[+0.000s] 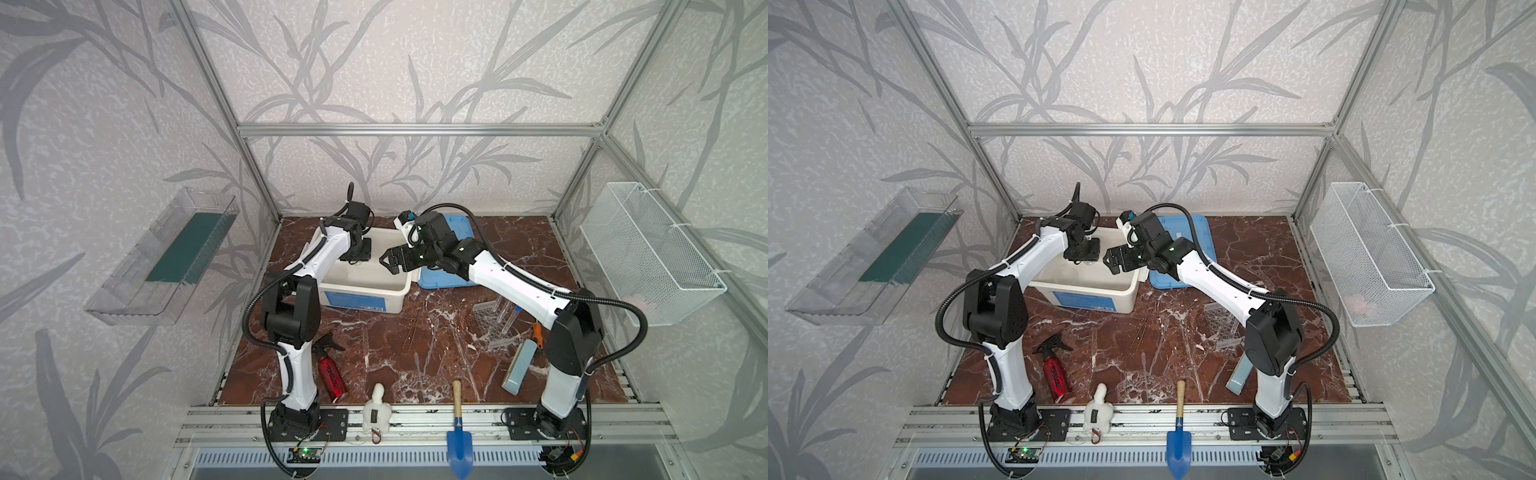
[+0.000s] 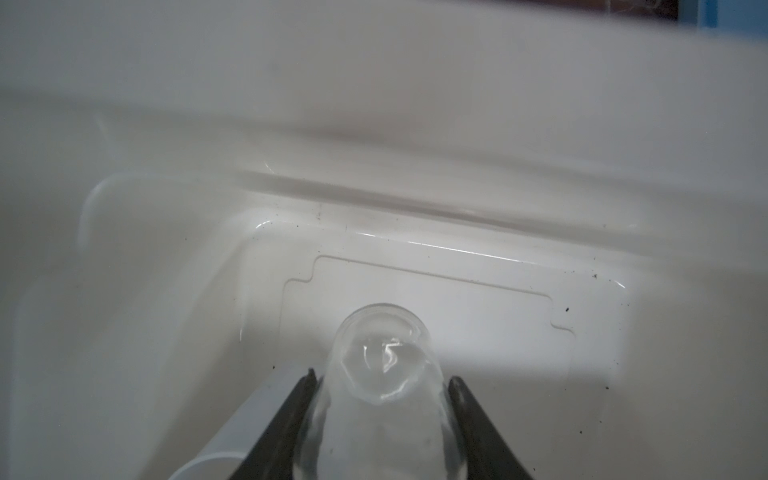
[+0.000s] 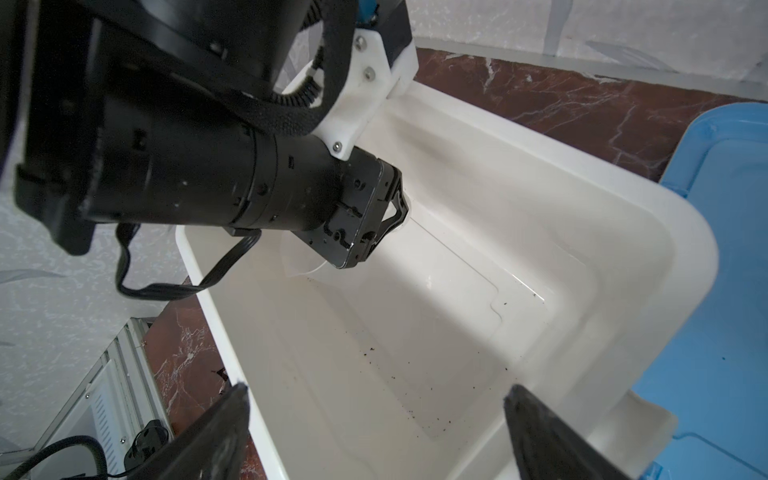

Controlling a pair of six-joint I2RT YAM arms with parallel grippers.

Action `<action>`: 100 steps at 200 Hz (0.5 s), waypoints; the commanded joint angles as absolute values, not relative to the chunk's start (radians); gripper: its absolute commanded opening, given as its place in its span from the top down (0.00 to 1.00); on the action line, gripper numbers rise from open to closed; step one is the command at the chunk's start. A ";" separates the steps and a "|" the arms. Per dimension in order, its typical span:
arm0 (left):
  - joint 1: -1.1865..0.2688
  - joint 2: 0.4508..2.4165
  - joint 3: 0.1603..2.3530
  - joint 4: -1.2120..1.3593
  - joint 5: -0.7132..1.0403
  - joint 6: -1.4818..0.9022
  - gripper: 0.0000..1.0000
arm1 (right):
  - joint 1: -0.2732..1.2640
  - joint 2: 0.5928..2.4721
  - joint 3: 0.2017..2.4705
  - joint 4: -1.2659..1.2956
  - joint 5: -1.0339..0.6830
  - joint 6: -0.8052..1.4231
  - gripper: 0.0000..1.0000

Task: Organize the chemistry lab equipment
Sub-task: 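Carry the vial into the bin with the left gripper while the right gripper hovers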

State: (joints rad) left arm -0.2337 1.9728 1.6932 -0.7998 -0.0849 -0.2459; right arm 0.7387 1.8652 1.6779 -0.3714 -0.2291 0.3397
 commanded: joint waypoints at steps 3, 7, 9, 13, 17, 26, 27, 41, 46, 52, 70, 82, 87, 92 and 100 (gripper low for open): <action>-0.212 1.975 1.660 -0.725 -0.065 -0.246 0.78 | 0.738 1.901 1.712 -0.382 -0.247 0.324 0.07; -0.213 1.976 1.657 -0.725 -0.067 -0.240 0.78 | 0.738 1.906 1.712 -0.381 -0.250 0.324 0.07; -0.213 1.977 1.656 -0.724 -0.069 -0.240 0.78 | 0.738 1.908 1.712 -0.381 -0.252 0.324 0.07; -0.214 1.979 1.649 -0.718 -0.068 -0.242 0.78 | 0.738 1.912 1.712 -0.380 -0.256 0.324 0.07; -0.214 1.977 1.642 -0.709 -0.066 -0.244 0.78 | 0.738 1.916 1.713 -0.379 -0.258 0.324 0.07; -0.212 1.975 1.617 -0.681 -0.048 -0.256 0.78 | 0.738 1.927 1.712 -0.378 -0.261 0.325 0.07; -0.211 1.975 1.614 -0.676 -0.046 -0.257 0.78 | 0.738 1.927 1.714 -0.378 -0.261 0.325 0.07; -0.209 1.980 1.583 -0.645 -0.042 -0.268 0.78 | 0.738 1.936 1.715 -0.375 -0.265 0.327 0.07; -0.209 1.988 1.584 -0.650 -0.045 -0.269 0.78 | 0.739 1.940 1.714 -0.374 -0.263 0.325 0.07; -0.208 1.995 1.585 -0.656 -0.045 -0.268 0.79 | 0.738 1.942 1.714 -0.373 -0.264 0.325 0.07; -0.209 1.984 1.556 -0.633 -0.048 -0.272 0.84 | 0.738 1.952 1.714 -0.373 -0.263 0.324 0.07; -0.209 1.956 1.535 -0.625 -0.021 -0.269 0.84 | 0.738 1.960 1.715 -0.377 -0.261 0.321 0.08; -0.211 1.946 1.534 -0.629 -0.024 -0.268 0.84 | 0.738 1.964 1.712 -0.376 -0.260 0.320 0.08; -0.213 1.935 1.534 -0.632 -0.032 -0.269 0.84 | 0.738 1.967 1.712 -0.378 -0.258 0.319 0.08; -0.212 1.921 1.538 -0.639 -0.039 -0.266 0.84 | 0.738 1.974 1.714 -0.377 -0.257 0.321 0.08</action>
State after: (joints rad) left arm -0.2092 1.9610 1.5635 -0.5968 -0.0494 -0.2646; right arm 0.7387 1.9408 1.6909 -0.3603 -0.2543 0.3279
